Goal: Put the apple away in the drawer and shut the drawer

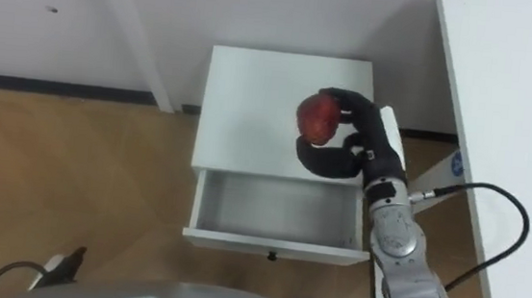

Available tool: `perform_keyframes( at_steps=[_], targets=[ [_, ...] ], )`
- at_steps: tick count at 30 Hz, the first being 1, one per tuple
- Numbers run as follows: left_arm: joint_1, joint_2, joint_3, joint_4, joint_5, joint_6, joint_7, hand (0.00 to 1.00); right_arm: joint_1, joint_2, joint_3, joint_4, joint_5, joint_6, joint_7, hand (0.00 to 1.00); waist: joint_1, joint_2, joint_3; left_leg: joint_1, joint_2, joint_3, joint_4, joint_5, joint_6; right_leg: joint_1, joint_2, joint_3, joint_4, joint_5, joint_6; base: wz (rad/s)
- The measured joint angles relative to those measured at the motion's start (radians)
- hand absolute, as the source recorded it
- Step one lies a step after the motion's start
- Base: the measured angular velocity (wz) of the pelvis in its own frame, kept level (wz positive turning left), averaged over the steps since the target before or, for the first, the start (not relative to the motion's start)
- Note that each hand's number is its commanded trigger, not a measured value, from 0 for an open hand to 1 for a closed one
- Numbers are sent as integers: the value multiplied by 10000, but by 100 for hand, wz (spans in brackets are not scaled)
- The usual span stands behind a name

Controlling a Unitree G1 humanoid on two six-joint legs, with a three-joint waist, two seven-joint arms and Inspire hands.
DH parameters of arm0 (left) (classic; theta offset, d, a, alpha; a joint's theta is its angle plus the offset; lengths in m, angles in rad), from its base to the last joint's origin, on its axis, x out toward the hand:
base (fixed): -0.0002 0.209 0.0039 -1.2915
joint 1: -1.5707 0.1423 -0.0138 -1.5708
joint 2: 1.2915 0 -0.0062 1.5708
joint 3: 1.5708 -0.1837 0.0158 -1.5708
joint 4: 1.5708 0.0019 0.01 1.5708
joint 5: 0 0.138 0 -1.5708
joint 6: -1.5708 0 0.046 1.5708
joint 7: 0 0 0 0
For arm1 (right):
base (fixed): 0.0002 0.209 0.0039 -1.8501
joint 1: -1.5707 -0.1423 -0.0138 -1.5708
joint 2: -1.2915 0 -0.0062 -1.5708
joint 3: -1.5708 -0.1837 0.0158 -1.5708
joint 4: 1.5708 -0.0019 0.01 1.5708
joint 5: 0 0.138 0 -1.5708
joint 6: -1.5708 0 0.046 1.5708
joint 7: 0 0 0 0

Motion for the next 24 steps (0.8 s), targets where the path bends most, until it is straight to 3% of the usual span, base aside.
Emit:
perform_keyframes(
  at_steps=[8,17,24],
  targets=[
    [2,0,10,-1,10,10,-292,0,46,-49,9,61,-468,10,740,100,-25,-31,30,-162,-14,-213,86,-1,-1,-19,13,-89,-23,0,0,9],
    [-50,-24,246,-23,448,35,-437,0,416,-58,30,947,-1793,598,1385,100,-9,-4,-56,-328,-25,-216,202,-1,-1,-138,-21,-256,4,1,0,0],
    [-38,-39,247,-145,778,88,-559,0,494,-26,-7,944,-2503,657,1609,100,-44,-32,-65,-409,-19,-228,316,-1,0,-137,-21,-278,7,5,-6,1]
  ],
)
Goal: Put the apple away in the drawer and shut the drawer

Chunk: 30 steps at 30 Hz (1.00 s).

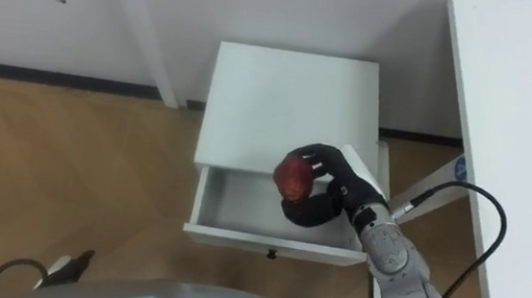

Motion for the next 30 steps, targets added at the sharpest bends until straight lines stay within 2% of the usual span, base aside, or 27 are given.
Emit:
perform_keyframes(
  at_steps=[1,2,3,4,9,30],
  targets=[
    [20,-2,0,-34,9,12,-8,0,12,1,-2,0,-27,2,11,100,-1,-2,0,-5,0,-1,1,0,0,0,0,-5,4,0,0,0],
    [36,-8,0,-103,12,23,-16,0,45,1,-18,0,-63,9,88,64,-10,-2,0,-7,3,0,-33,-1,0,-1,0,-7,17,0,-1,0],
    [43,-15,0,-106,10,28,-16,0,78,9,-18,14,-115,23,142,35,-9,-2,0,-5,4,-13,-43,-2,0,2,-1,-16,25,0,-1,0],
    [44,-18,0,-106,10,29,-16,0,97,16,-18,18,-121,42,175,0,-9,-2,0,-5,4,-21,-43,-2,0,3,-1,-19,26,1,-1,0],
    [48,-20,0,-114,6,31,-16,0,136,82,-23,398,-117,216,292,0,-21,-32,-3,-3,-3,-42,-23,-2,1,15,-12,-22,46,1,-1,0],
    [47,-30,0,-192,7,30,-8,0,179,106,-35,423,-114,217,299,0,-36,-26,34,-14,-5,-91,-34,-6,2,17,-8,-21,42,0,-1,0]
  ],
)
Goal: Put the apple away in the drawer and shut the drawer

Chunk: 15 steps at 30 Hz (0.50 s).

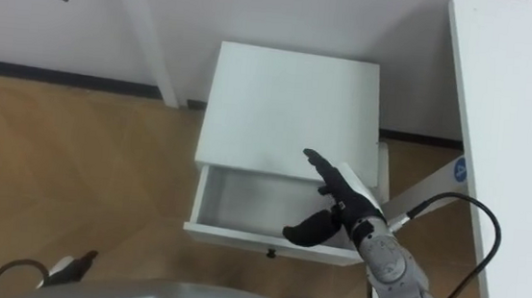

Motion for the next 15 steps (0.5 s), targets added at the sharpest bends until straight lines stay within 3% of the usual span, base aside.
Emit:
perform_keyframes(
  at_steps=[7,15],
  targets=[
    [101,-2,0,-178,6,0,0,0,-24,0,-31,160,77,-2,2,0,6,0,-3,15,0,12,11,-1,0,10,4,11,-3,0,0,0],
    [269,-55,198,-152,-25,-45,162,0,-108,242,-909,2328,1351,-36,-116,0,2,81,49,186,4,25,86,-18,13,244,-2,-78,-53,0,0,2]
  ],
)
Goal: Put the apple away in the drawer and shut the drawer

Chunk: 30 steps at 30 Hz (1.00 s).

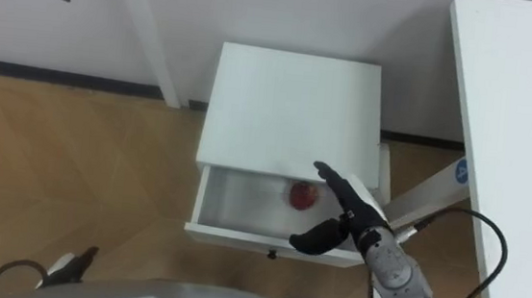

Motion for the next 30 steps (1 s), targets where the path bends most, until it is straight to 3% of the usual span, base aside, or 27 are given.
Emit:
perform_keyframes(
  at_steps=[2,5,7,8,9,10,11,12,13,14,15,16,18,21,23,25,26,28,29,30],
  targets=[
    [32,-22,112,110,1,11,99,0,19,6,-363,855,641,8,-116,0,-28,5,-25,17,0,-21,-3,-31,17,56,-29,-173,19,-3,5,8],
    [175,-156,789,298,-5,19,102,0,81,38,-1410,1924,950,24,-490,0,-381,131,-50,-216,-1,-31,348,-186,78,-130,-172,-353,418,-134,77,13],
    [174,-194,1298,443,1,-7,83,0,149,11,-2115,2718,1074,4,-848,0,-561,146,-58,-467,26,333,939,-528,139,-609,-446,-460,1571,-632,161,18],
    [-29,-201,1573,774,-14,-41,82,0,171,-116,-2468,3314,1212,36,-1102,0,-564,192,-77,-607,60,715,1373,-770,214,-1116,-708,-463,2797,-888,236,24],
    [-135,-193,1695,934,-35,-57,86,0,307,-301,-2628,3790,1319,38,-1346,0,-605,212,-73,-721,35,895,1722,-943,318,-1828,-1104,-486,4504,-893,255,34],
    [-162,-161,1718,1011,-59,-81,92,0,418,-364,-2667,3941,1352,43,-1461,0,-685,212,-85,-730,17,1099,1866,-1056,390,-2172,-1315,-503,5336,-822,281,56],
    [-296,-51,1711,1073,-93,-79,89,0,576,-395,-2854,4202,1515,42,-1586,0,-909,177,-135,-781,2,1446,2197,-1270,529,-2929,-1815,-425,6911,-413,280,61],
    [-298,-23,1692,1059,-93,-75,90,0,770,-442,-3035,4488,1804,47,-1598,0,-1065,321,-160,-821,23,1570,2502,-1475,675,-3655,-2149,-321,8215,542,175,46],
    [-271,-26,1684,1064,-96,-82,94,0,808,-482,-3059,4652,1884,48,-1600,0,-1048,448,-190,-835,44,1548,2558,-1522,750,-4000,-2195,-137,8657,1084,125,-4],
    [-209,17,1703,1082,-94,-102,97,0,774,-494,-3125,4965,2053,48,-1546,0,-1051,678,-125,-873,67,1598,2726,-1582,875,-4795,-2261,128,9489,2322,-29,-31],
    [-85,110,1663,1138,-140,-103,135,0,803,-452,-3101,5211,2153,60,-1476,0,-1092,785,-134,-963,84,1679,2897,-1646,1021,-5645,-2255,420,10569,2720,-161,-35],
    [-124,141,1584,1167,-285,-86,199,0,808,-435,-3083,5292,2157,82,-1446,0,-1108,778,-153,-1024,93,1713,2990,-1681,1083,-6142,-2238,474,11362,2511,-107,-20],
    [-147,137,1504,1392,-718,-35,248,0,892,-363,-2999,5447,2137,242,-1433,0,-1210,971,-131,-1283,199,1743,3271,-1731,1283,-7946,-2184,192,13864,1482,-101,-7],
    [-267,80,1512,1479,-989,217,249,0,891,-267,-2958,5617,2169,255,-1536,0,-1337,1022,-85,-1379,200,1750,3498,-1780,1510,-9260,-2202,-213,15396,815,-37,6],
    [-260,11,1504,1481,-1006,364,249,0,807,-269,-2876,5658,2275,363,-1706,0,-1335,1048,-78,-1304,200,1743,3521,-1777,1603,-9625,-2206,-272,15693,654,-2,10],
    [-204,6,1550,1491,-1005,502,249,0,551,-270,-2870,5655,2464,476,-1899,0,-1323,1070,-68,-1242,202,1741,3518,-1806,1545,-9818,-2234,-269,15973,646,6,3],
    [-153,-3,1565,1481,-990,586,251,0,317,-299,-2872,5631,2626,497,-2066,0,-1328,1145,-66,-1249,201,1743,3495,-1833,1380,-9869,-2229,-195,16086,647,6,-15],
    [30,-234,1606,1519,-996,742,265,0,-192,-465,-2652,5648,2960,754,-2350,0,-1324,1266,-60,-984,101,1979,3002,-1731,-454,-9607,-2170,-127,15931,640,-69,-25],
    [137,-247,1595,1526,-1115,748,274,0,-512,-397,-2607,5628,3013,827,-2494,0,-1310,1057,-54,-1169,334,1574,4331,-1991,-278,-9494,-2547,136,16033,562,70,15],
    [-27,33,1605,1379,-1157,636,289,0,-530,-287,-2670,5522,2899,947,-2539,0,-1262,1205,12,-1812,1289,369,5820,-3043,-180,-9666,-2645,624,16550,488,239,38]
  ],
)
